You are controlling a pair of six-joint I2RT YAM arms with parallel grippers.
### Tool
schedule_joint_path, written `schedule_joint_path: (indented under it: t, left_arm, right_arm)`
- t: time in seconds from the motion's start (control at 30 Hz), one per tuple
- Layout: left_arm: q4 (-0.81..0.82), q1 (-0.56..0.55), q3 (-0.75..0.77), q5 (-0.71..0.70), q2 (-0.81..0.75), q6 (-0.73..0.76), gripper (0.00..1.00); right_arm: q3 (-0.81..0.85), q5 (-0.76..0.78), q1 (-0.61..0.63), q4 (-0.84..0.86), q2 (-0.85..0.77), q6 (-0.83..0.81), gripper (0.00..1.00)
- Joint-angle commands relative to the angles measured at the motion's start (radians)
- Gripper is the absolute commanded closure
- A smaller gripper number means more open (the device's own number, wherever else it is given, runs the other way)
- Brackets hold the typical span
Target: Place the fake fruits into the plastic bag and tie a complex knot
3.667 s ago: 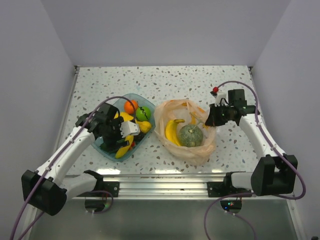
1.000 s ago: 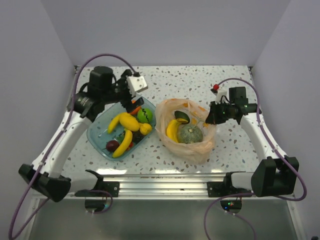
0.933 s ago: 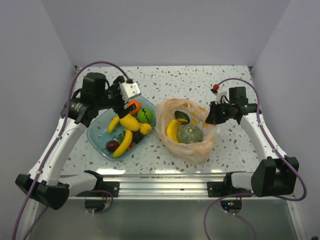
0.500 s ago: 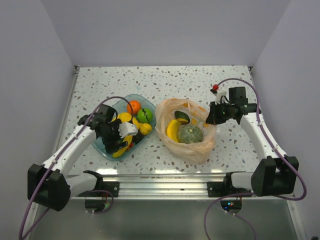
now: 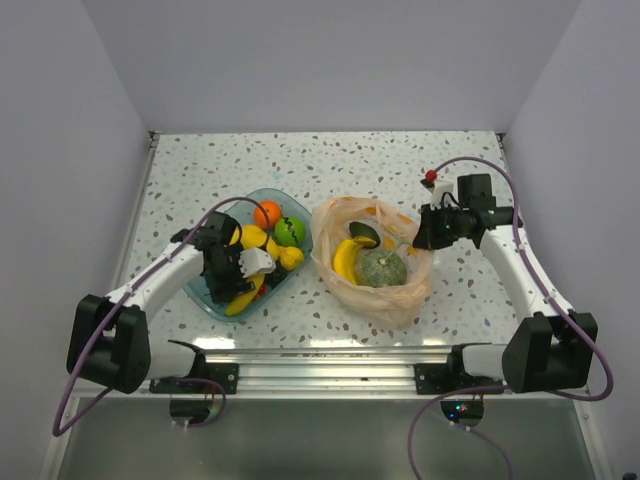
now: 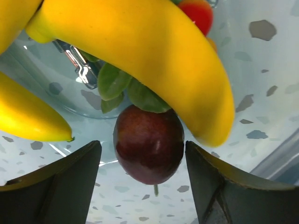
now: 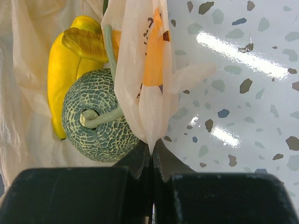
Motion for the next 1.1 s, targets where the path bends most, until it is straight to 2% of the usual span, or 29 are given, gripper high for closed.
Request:
schedule_joint_path:
  t: [0.0, 0.1, 0.13, 0.23, 0.37, 0.5, 0.57, 0.6, 0.67, 0.77, 0.9, 1.07]
  left_arm:
    - [0.064, 0.014, 0.004, -0.034, 0.012, 0.048, 0.24]
    - [0.038, 0.014, 0.036, -0.026, 0.009, 0.066, 0.38]
    - [0.006, 0.014, 0.056, -0.006, 0.004, 0.066, 0.46]
    - [-0.083, 0.016, 0.161, 0.070, -0.011, 0.070, 0.57]
    - [-0.212, 0.013, 0.403, 0.225, -0.013, 0.048, 0.67]
    - [-0.275, -0.021, 0.614, 0.403, 0.019, 0.001, 0.69]
    - [-0.219, -0.056, 0.692, 0.507, 0.030, -0.086, 0.70]
    - [-0.142, -0.122, 0.703, 0.529, 0.041, -0.125, 0.70]
    - [-0.047, -0.252, 0.709, 0.538, 0.070, -0.234, 0.70]
    - [0.169, -0.389, 0.708, 0.537, 0.146, -0.357, 0.70]
    - [0.343, -0.510, 0.718, 0.546, 0.260, -0.467, 0.70]
    - [0.446, -0.668, 0.791, 0.597, 0.415, -0.579, 0.69]
  right_arm:
    - [0.028, 0.014, 0.007, -0.007, -0.006, -0.021, 1.00]
    - [0.028, 0.008, 0.006, -0.003, -0.003, -0.018, 1.00]
    - [0.028, 0.008, 0.007, 0.000, 0.001, -0.017, 1.00]
    - [0.026, 0.003, 0.007, 0.002, 0.010, -0.017, 1.00]
    - [0.025, 0.002, 0.006, 0.005, 0.012, -0.015, 1.00]
    - [0.025, -0.001, 0.006, 0.004, 0.012, -0.017, 1.00]
    - [0.019, -0.006, 0.006, 0.002, 0.010, -0.018, 1.00]
    - [0.011, -0.007, 0.006, 0.005, 0.010, -0.017, 1.00]
    - [0.005, -0.007, 0.006, 0.005, 0.012, -0.018, 1.00]
    - [0.005, 0.003, 0.006, 0.001, 0.004, -0.024, 1.00]
    - [0.010, 0.002, 0.006, 0.001, -0.002, -0.023, 1.00]
    - [0.016, 0.003, 0.006, -0.013, -0.003, -0.021, 1.00]
